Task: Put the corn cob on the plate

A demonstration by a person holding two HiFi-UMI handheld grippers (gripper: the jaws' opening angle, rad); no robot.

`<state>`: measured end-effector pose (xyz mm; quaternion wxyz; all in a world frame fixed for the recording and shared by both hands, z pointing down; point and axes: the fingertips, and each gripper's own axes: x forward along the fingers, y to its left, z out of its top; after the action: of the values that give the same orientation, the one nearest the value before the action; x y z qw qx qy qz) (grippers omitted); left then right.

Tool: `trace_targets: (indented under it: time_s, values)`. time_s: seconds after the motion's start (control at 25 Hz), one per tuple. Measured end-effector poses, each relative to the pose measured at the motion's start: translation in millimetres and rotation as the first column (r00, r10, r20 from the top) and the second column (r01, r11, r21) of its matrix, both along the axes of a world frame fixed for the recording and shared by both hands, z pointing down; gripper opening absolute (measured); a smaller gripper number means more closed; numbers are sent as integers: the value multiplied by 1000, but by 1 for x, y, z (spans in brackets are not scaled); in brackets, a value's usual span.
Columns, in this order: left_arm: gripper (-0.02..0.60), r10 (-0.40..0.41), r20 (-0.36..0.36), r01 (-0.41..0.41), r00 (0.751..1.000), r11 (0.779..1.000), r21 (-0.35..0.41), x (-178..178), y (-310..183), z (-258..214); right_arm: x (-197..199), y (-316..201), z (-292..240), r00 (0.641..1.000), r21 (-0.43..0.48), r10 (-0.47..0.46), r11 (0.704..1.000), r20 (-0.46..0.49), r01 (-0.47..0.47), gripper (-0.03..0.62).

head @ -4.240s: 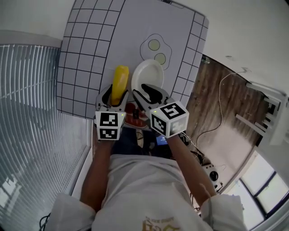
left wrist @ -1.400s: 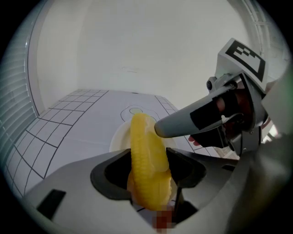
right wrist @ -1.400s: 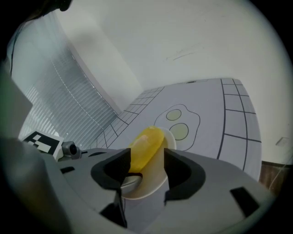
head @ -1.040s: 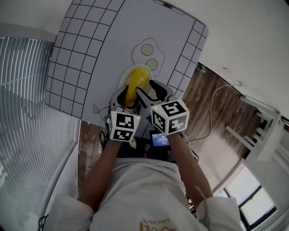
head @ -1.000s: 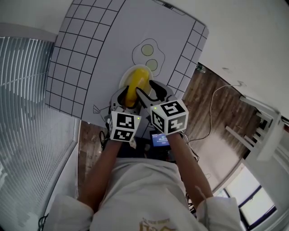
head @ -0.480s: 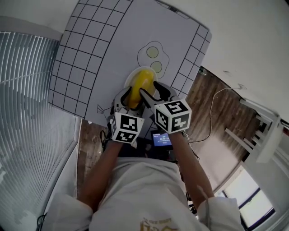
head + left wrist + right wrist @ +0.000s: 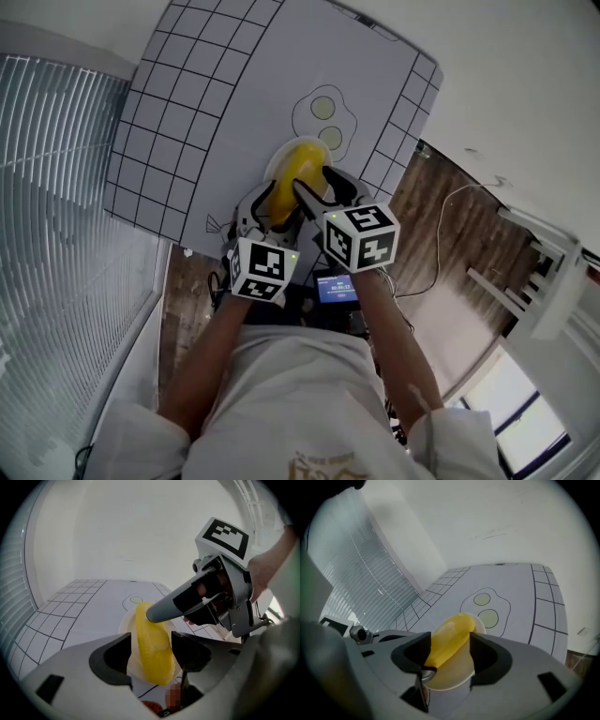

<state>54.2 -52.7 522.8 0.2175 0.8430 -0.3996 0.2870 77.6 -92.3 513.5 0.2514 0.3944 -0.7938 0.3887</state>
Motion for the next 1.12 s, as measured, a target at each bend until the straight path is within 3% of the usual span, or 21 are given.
trace_targets:
  time_s: [0.6, 0.88, 1.04, 1.12]
  values:
    - [265, 37, -17, -36, 999, 999, 22, -12, 9, -6, 4, 0, -6, 998, 50, 36, 998, -53, -33, 247]
    - [264, 97, -7, -97, 995, 994, 50, -20, 14, -13, 12, 1, -18, 995, 90, 89, 992, -49, -84, 242]
    - [264, 116, 9, -117, 993, 992, 51, -28, 14, -14, 14, 1, -25, 993, 123, 113, 987, -33, -108, 186]
    - [234, 139, 37, -141, 990, 987, 75, -31, 15, -17, 16, 3, -30, 991, 141, 130, 982, -23, -126, 151]
